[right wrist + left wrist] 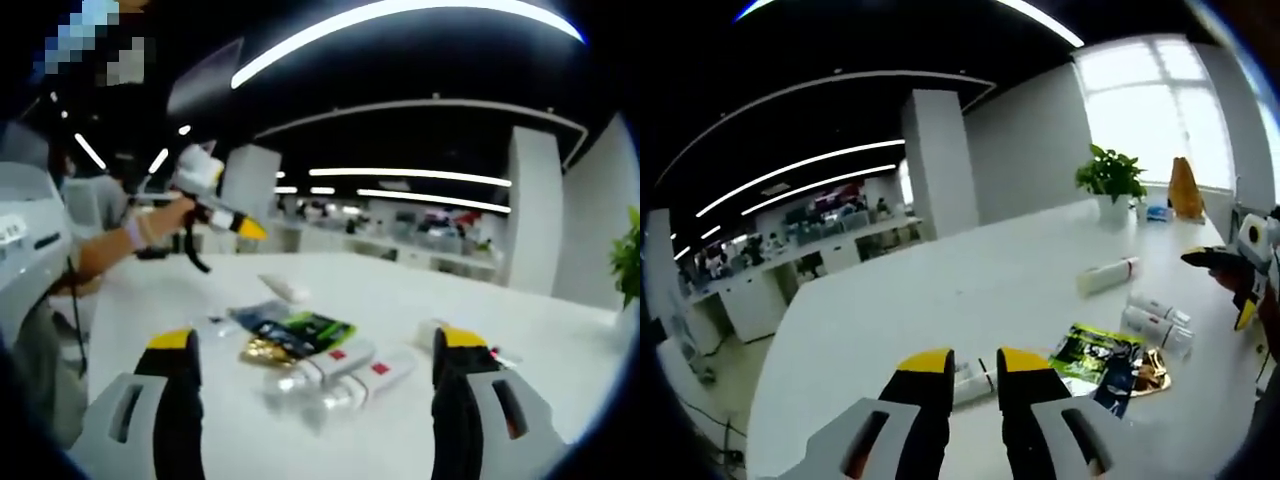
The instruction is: Arrange the skincare products in the storage area until every visible bottle or jar stands upright without overlapping.
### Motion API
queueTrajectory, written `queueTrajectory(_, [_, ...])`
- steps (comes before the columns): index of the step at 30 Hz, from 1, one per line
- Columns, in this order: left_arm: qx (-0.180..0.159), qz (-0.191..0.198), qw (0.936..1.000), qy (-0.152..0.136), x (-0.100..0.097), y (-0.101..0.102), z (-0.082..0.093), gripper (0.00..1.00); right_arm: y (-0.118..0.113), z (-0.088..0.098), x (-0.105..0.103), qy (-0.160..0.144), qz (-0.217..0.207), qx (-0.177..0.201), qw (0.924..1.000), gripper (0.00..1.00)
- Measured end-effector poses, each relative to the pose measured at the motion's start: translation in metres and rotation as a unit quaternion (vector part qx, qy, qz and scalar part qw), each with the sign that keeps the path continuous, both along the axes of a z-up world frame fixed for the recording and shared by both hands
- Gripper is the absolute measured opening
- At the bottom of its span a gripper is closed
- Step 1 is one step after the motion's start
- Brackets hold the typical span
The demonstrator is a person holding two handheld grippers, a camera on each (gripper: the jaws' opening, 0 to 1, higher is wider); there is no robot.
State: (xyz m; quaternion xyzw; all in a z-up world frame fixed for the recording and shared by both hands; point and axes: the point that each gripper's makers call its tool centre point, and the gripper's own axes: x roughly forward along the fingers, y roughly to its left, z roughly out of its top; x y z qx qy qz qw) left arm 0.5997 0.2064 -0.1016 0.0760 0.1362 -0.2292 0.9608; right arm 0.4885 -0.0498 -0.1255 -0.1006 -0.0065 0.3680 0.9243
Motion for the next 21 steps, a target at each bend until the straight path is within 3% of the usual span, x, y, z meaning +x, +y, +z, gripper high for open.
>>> queueTrajectory(4, [-0.023, 0.0, 0.9997, -0.011, 0.002, -0.001, 0.003, 0.31, 0.007, 0.007, 0.004, -0.005, 0.012, 0.004, 0.9999, 0.96])
queueTrajectory(9, [-0.038, -0.002, 0.9991, -0.017, 0.003, -0.005, 0.004, 0.36, 0.019, 0.014, 0.008, -0.006, 0.032, 0.018, 0.9993, 0.97])
queueTrajectory(18, [-0.042, -0.003, 0.9986, -0.031, 0.008, -0.006, 0.004, 0.51, 0.027, 0.016, 0.011, 0.009, 0.053, 0.047, 0.9974, 0.97])
queueTrajectory(21, [-0.034, -0.021, 0.9988, -0.027, 0.011, -0.012, 0.001, 0.62, 0.028, 0.017, 0.011, 0.011, 0.057, 0.051, 0.997, 0.97])
